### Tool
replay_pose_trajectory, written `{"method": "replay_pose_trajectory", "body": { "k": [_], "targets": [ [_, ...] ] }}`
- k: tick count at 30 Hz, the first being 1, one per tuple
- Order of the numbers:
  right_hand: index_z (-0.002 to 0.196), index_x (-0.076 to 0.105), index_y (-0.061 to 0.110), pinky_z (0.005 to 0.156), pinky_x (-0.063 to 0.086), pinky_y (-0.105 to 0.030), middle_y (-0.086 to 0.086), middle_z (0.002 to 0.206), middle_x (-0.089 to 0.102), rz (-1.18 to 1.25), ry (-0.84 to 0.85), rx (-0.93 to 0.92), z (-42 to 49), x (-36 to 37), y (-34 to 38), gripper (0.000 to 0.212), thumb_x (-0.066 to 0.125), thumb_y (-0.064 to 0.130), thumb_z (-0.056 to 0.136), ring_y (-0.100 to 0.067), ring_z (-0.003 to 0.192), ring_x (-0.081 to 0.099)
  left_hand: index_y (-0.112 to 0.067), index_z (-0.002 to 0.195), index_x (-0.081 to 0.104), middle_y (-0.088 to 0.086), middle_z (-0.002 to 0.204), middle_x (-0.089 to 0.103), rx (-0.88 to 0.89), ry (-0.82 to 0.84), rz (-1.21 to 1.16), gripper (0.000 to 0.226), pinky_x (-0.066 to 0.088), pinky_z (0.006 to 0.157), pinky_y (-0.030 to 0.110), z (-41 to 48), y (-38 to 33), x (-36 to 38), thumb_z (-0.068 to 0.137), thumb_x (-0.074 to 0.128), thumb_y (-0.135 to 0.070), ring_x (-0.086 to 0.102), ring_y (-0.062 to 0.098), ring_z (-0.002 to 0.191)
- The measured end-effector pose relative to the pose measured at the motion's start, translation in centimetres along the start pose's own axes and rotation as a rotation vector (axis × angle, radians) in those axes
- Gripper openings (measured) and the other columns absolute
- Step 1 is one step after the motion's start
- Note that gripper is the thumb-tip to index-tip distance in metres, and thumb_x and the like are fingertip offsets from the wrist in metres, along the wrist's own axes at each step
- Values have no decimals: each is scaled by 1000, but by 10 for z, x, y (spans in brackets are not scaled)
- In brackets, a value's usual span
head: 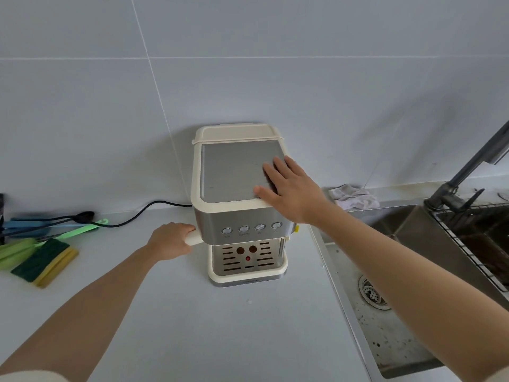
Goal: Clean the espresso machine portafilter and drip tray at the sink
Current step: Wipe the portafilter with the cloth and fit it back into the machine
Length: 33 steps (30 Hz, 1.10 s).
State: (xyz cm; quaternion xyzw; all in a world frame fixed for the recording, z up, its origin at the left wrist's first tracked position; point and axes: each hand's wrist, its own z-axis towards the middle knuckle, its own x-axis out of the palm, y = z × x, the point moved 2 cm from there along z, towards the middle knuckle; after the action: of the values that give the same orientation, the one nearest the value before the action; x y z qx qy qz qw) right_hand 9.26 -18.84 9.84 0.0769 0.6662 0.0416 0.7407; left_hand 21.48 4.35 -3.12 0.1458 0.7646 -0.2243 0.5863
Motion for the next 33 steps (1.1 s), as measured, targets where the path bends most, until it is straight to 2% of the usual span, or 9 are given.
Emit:
{"method": "replay_pose_trajectory", "body": {
  "k": [9, 15, 18, 22, 25, 29, 33],
  "targets": [
    [123, 40, 8, 106, 27, -37, -9, 118, 42, 18, -39, -12, 0, 0, 2, 50, 32, 48, 94, -28, 117, 32, -21, 85, 55, -4, 79, 57, -26, 35, -65, 13, 34, 58, 24, -1, -2, 5, 73, 60, -16, 53, 20, 74],
    [121, 41, 10, 105, 27, -36, -7, 116, 42, 21, -37, -13, -1, -1, 2, 49, 31, 49, 94, -26, 117, 31, -24, 78, 48, -5, 76, 55, -44, 33, -65, 15, 33, 58, 24, 0, 0, -2, 74, 61, -17, 53, 20, 73],
    [121, 40, 10, 106, 27, -36, -7, 117, 42, 32, -35, -11, -1, -1, 2, 50, 30, 50, 93, -26, 118, 31, -19, 82, 53, -3, 77, 57, -49, 10, -58, 10, 34, 59, 25, -2, -2, -1, 74, 60, -17, 53, 21, 73],
    [122, 40, 10, 107, 27, -38, -8, 122, 42, 27, -24, -8, 0, 0, 1, 51, 30, 50, 93, -27, 122, 31, -15, 97, 61, 1, 86, 65, -64, -19, -53, 23, 38, 62, 25, -7, -2, 1, 74, 59, -16, 57, 22, 75],
    [118, 41, 9, 105, 28, -36, -7, 116, 42, 19, -49, -14, 0, 1, 0, 49, 32, 50, 93, -26, 117, 33, -18, 101, 61, 1, 87, 66, -77, -42, -48, 26, 37, 60, 24, -12, -5, 3, 75, 59, -17, 56, 21, 74],
    [120, 41, 10, 106, 27, -36, -7, 118, 42, 21, -47, -16, 1, 2, 0, 50, 31, 50, 93, -26, 118, 32, -18, 99, 60, 0, 79, 61, -110, -91, -55, 25, 36, 58, 24, -20, -10, 10, 74, 57, -16, 53, 23, 72],
    [120, 41, 11, 106, 27, -36, -5, 116, 42, 31, -51, -14, 1, 2, 0, 50, 31, 51, 92, -25, 118, 31, -16, 85, 55, -2, 69, 52, -140, -117, -58, 12, 31, 53, 24, -27, -15, 18, 73, 55, -14, 51, 25, 69]
  ]
}}
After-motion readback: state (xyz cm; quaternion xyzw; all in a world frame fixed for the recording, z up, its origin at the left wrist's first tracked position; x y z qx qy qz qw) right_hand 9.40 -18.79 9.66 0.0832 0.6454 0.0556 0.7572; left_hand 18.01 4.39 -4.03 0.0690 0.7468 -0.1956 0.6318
